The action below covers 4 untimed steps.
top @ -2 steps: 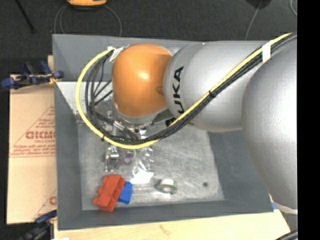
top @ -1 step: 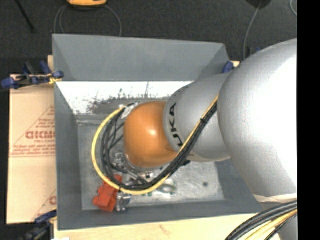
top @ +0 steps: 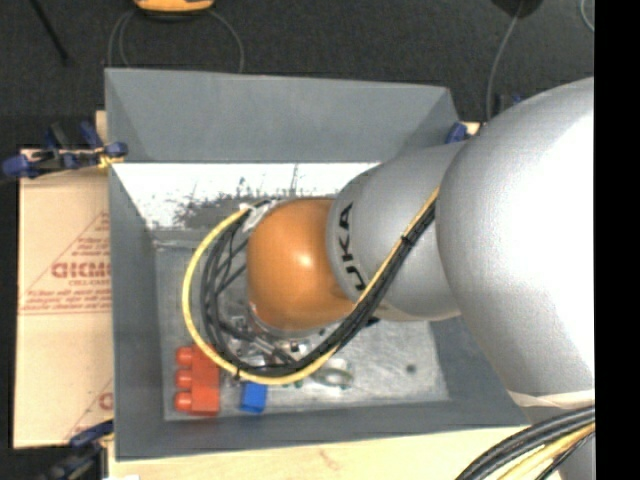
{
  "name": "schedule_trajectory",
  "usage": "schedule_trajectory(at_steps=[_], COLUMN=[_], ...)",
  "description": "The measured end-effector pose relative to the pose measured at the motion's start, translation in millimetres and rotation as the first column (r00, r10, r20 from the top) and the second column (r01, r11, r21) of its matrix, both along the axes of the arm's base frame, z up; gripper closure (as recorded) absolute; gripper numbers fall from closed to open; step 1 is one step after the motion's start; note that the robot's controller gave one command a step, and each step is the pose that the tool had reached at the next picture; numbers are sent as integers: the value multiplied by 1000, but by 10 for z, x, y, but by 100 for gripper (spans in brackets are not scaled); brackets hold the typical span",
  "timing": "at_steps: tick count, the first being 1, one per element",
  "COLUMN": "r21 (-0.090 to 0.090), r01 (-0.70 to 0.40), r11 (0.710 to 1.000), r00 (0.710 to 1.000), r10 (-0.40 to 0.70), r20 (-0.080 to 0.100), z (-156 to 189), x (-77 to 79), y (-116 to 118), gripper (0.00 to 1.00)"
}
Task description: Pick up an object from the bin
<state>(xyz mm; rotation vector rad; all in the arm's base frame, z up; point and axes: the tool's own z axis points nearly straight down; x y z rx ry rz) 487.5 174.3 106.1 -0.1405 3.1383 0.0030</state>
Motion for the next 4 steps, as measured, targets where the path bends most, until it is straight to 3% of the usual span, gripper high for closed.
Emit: schedule_trajectory(at_steps=[1, 2, 3, 4], r21=[0, 7, 3, 7], r01=[1, 241, 237, 242], r11=[1000, 971, 971, 970], r00=[1000, 971, 971, 970], r10=[-1, -241, -237, -242], r20=[0, 5, 16, 19], z=[0, -327, -315, -303], x=[0, -8, -77, -65], y=[0, -645, -498, -491], gripper=[0, 0, 0, 100])
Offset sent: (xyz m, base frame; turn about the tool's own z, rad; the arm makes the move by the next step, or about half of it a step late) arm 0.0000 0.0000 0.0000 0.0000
